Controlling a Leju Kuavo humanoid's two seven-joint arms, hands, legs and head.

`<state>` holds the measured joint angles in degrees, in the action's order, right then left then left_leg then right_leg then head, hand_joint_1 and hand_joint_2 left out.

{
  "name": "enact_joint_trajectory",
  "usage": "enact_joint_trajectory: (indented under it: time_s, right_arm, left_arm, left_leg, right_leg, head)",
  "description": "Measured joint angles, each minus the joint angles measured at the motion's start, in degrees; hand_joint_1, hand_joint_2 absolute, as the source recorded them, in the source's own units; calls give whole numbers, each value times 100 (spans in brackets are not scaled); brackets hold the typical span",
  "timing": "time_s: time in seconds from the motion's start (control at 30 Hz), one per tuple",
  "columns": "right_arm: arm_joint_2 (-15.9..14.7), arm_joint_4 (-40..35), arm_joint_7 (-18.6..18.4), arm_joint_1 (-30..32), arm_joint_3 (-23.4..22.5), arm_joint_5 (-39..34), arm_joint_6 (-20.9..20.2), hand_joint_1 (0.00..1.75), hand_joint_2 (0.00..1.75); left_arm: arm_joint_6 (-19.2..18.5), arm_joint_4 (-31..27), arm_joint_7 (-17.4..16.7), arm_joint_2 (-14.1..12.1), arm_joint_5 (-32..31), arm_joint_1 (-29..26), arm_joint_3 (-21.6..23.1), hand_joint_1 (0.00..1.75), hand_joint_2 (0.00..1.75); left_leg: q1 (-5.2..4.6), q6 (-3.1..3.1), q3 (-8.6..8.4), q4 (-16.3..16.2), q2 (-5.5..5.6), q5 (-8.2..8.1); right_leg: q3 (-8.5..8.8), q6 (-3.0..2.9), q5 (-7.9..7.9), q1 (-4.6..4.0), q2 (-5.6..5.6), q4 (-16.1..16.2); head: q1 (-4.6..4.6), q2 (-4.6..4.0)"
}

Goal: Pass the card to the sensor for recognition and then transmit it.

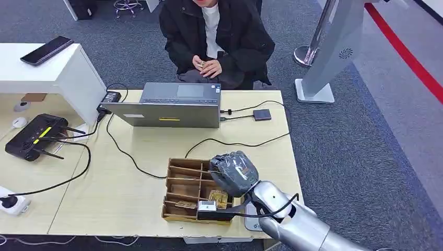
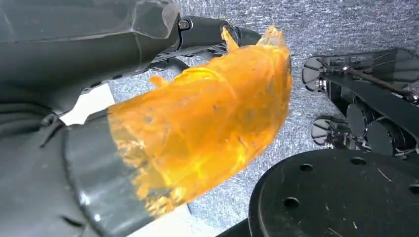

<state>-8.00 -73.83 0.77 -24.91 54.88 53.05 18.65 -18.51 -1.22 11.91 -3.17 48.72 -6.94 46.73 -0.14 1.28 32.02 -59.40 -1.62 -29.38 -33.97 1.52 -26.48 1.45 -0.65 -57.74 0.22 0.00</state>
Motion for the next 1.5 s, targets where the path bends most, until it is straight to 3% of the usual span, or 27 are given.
enact_joint_trajectory:
  time_s: [0.3, 0.53, 0.7, 1.07, 1.5]
  right_arm:
    - [0, -17, 11, 14, 0, 80, 170, 173, 175]
    - [-9, -306, 87, 168, -79, 301, 719, 173, 175]
    - [-24, -419, 105, 220, -118, 356, 784, 173, 175]
    - [-94, -1230, 308, 655, -450, 835, 1635, 175, 175]
    - [-122, -2120, 645, 1020, -830, 1136, 1847, 175, 175]
  left_arm:
    - [0, 0, 2, 0, -59, -1, -96, 0, 0]
    - [15, 0, 13, 2, -142, -14, -175, 0, 0]
    - [17, 0, 20, 17, -157, -21, -245, 0, 0]
    - [48, 0, 42, 48, -312, -41, -404, 0, 0]
    - [50, 0, 59, 66, -638, -49, -592, 0, 0]
  left_leg:
    - [0, 0, 0, 0, 0, 0]
    - [0, 0, 0, 0, -1, 0]
    - [0, 0, 0, 0, -1, 0]
    - [0, 1, 1, 0, -1, -1]
    - [0, 1, 0, 0, -1, -1]
  right_leg:
    - [0, 0, 0, 0, 0, 0]
    - [-1, 0, 0, 0, 0, 0]
    - [-1, 0, 0, 0, 1, 0]
    - [-3, -2, -2, 0, 0, 0]
    - [-2, -2, -2, 0, 1, 0]
  head:
    - [0, 0]
    - [0, 0]
    - [0, 0]
    - [0, 0]
    - [0, 0]
